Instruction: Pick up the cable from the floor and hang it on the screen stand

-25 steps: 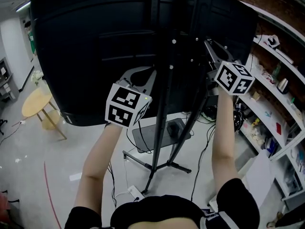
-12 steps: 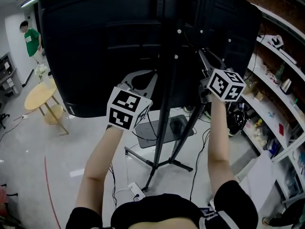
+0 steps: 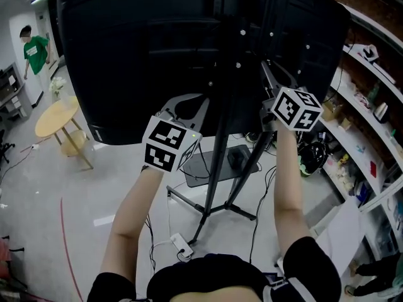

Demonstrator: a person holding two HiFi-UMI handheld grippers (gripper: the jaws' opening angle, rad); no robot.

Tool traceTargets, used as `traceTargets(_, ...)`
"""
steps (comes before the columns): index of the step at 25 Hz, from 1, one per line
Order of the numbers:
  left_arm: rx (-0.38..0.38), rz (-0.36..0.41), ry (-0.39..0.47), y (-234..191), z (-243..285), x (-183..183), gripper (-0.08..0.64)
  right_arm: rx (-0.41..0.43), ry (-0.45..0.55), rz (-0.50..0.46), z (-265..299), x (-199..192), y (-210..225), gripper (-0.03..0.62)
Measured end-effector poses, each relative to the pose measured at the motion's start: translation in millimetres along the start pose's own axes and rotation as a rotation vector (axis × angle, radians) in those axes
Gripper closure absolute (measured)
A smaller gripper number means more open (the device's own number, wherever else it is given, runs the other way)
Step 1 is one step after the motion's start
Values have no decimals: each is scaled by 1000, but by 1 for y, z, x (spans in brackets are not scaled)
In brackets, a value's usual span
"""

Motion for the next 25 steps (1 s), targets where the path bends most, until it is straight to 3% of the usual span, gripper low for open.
traceTargets(14, 6, -8, 5, 3, -14, -3, 552, -81, 175, -36, -24, 1, -12, 483)
traceTargets(19, -2, -30, -5, 8, -15, -15, 552, -88, 170, -20, -37, -15, -17, 483)
traceTargets(25, -13, -127, -34, 20, -20, -41, 552, -85, 119, 42, -59, -51, -35, 483)
Point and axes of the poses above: the fingertips, and each gripper's own axes: z forward along the fingers, y to its right, x out of its top, the point moved 4 cm from there along -z, backward along the fingers, and after that the axes turned 8 degrees about x, right-handed, at the moved point
